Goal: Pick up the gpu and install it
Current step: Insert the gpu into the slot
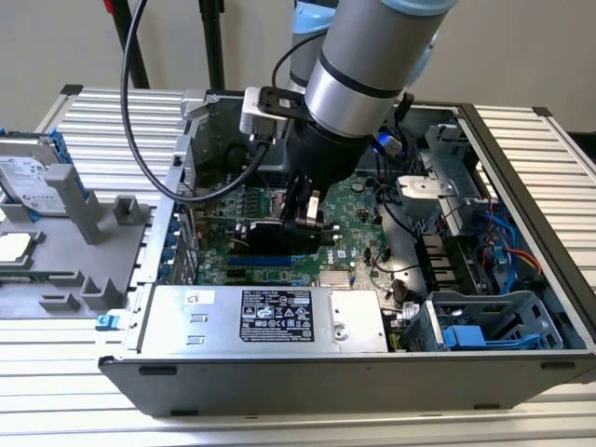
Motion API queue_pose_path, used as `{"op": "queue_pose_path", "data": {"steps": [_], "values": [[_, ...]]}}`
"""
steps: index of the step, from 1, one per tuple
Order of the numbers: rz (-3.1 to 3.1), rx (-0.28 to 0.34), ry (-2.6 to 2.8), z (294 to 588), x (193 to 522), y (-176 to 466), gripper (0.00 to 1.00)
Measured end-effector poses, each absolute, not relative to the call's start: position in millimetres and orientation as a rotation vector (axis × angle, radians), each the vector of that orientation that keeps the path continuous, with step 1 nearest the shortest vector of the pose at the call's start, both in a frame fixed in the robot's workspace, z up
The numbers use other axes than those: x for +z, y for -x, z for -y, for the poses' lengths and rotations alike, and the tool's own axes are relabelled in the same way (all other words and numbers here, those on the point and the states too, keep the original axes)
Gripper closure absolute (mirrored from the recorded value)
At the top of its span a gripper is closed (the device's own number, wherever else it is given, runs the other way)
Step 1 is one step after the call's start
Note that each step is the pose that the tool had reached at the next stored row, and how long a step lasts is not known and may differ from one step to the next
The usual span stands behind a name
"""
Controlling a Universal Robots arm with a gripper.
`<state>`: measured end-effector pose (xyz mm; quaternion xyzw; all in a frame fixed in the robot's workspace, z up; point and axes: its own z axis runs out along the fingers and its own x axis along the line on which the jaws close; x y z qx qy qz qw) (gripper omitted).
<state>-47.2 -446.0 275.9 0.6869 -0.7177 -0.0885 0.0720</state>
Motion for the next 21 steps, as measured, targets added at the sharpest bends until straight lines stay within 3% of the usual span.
{"op": "queue_pose_path", "data": {"steps": [21], "values": [[2.147, -0.267, -2.072, 444.9, 260.1, 51.6, 1.00]]}}
